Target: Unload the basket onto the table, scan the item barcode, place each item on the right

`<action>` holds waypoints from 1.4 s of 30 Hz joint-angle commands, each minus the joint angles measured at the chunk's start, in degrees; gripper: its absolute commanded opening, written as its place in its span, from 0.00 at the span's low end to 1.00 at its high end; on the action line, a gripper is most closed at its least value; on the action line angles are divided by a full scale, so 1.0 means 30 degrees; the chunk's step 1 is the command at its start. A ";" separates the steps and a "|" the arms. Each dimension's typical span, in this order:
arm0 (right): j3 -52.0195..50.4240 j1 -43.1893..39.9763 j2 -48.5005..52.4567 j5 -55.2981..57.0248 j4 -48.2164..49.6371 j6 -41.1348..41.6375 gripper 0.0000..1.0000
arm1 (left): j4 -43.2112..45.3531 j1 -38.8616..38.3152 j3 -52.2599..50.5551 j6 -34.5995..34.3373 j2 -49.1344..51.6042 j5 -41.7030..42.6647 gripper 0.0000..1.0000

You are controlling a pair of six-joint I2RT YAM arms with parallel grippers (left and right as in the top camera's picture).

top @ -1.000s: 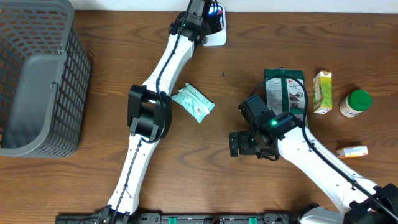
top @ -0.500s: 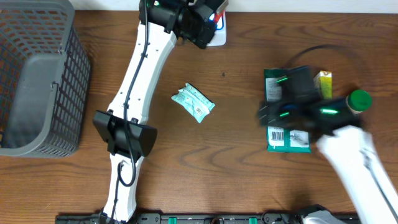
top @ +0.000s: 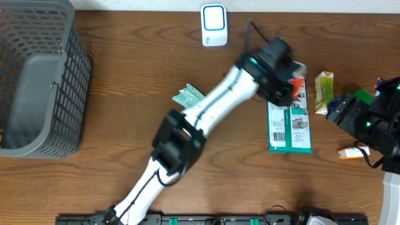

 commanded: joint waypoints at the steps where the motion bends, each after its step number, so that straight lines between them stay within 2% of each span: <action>1: -0.0029 -0.0189 -0.0051 -0.0750 -0.0029 -0.0517 0.86 | 0.2047 -0.1450 0.0124 -0.3789 -0.0036 -0.0277 0.07; 6: -0.0029 -0.0189 -0.0051 -0.0743 -0.0204 -0.0845 0.85 | 0.3009 -0.2601 0.0058 -0.6776 0.0342 -0.4481 0.07; 15: -0.0029 -0.0189 -0.0051 -0.0743 -0.0211 -0.0947 0.85 | 0.4459 -0.2754 0.0000 -0.7628 0.0925 -0.4554 0.08; 16: -0.0029 -0.0189 -0.0051 -0.0750 -0.0219 -0.0947 0.84 | 0.4466 -0.2754 0.0000 -0.7614 0.0969 -0.4554 0.15; 17: -0.0029 -0.0189 -0.0051 -0.0743 -0.0226 -0.0947 0.85 | 0.4466 -0.2754 0.0000 -0.7555 0.1020 -0.4554 0.27; 19: -0.0029 -0.0189 -0.0058 -0.0743 -0.0240 -0.0947 0.85 | 0.4532 -0.2761 0.0000 -0.7541 0.1115 -0.4554 0.60; 21: -0.0029 -0.0189 -0.0051 -0.0743 -0.0233 -0.0947 0.86 | 0.4532 -0.2761 0.0000 -0.7257 0.1122 -0.4554 0.76; 23: -0.0029 -0.0189 -0.0051 -0.0743 -0.0226 -0.0947 0.86 | 0.4692 -0.2718 0.0007 -0.6244 0.1086 -0.4619 0.77; 30: -0.0029 -0.0160 -0.0051 -0.1188 -0.0248 -0.1676 0.88 | 0.3847 -0.1741 0.0095 -0.6098 -0.0087 -0.4903 0.82; 36: -0.0029 0.0153 -0.0051 -0.1858 -0.0386 -0.2404 0.89 | -0.0182 0.0692 0.0095 -0.5559 -0.2288 -0.5253 0.82; 42: -0.0051 0.2135 0.0160 -0.3585 -0.0211 -0.4116 0.85 | -0.5865 0.4510 0.0095 -0.3198 -0.4452 -0.5741 0.81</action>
